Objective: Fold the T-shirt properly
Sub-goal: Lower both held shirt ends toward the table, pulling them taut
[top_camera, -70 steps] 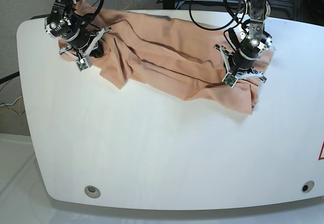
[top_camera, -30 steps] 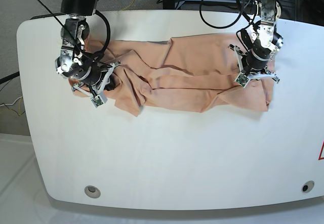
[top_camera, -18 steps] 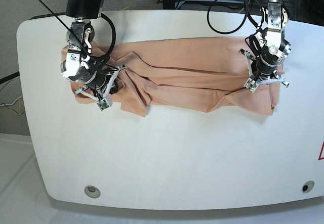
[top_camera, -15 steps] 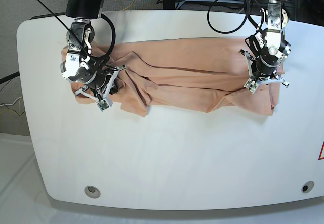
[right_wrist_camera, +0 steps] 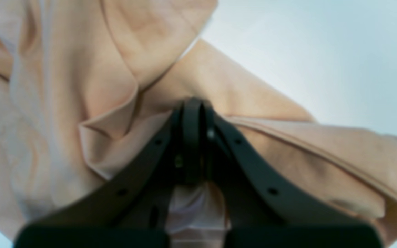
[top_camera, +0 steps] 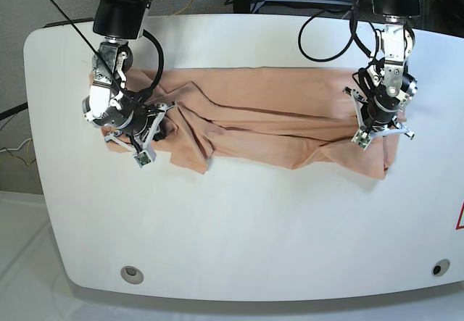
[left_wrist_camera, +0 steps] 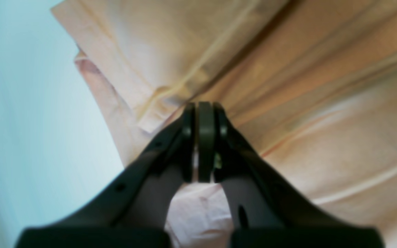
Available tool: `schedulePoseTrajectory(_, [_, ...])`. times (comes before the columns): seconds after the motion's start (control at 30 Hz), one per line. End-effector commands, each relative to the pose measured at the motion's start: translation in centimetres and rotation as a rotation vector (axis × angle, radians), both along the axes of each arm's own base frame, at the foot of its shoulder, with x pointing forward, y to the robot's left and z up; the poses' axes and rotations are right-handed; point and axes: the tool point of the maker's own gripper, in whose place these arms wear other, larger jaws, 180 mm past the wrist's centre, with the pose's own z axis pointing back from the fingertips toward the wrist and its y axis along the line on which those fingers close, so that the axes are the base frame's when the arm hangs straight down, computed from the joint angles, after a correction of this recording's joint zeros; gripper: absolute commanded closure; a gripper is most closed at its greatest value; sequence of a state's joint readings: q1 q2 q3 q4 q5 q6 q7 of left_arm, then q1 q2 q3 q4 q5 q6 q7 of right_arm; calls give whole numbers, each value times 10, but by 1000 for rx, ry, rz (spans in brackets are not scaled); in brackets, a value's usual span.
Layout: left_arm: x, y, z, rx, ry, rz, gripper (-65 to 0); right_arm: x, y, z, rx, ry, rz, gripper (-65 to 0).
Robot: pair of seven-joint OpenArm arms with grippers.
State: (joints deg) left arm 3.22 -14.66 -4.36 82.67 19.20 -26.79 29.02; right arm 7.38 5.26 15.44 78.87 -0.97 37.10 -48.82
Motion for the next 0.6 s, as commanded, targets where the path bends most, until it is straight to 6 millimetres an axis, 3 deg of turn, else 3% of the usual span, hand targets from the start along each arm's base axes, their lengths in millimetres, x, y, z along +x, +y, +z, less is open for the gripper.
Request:
schedulePoseTrajectory(0.0, [-6,11,-7,41,55,18,-13,-16,-32,-14,-141,125,-33,0])
schedulePoseTrajectory(0.37, [5,6,-7,21,48,27,-13,9,-27,-11,-105,98,-36,0])
schedulePoseTrajectory(0.57, [6,-7,-10,10,51,4,-13,13,-24,-9,-99,91,-33,0])
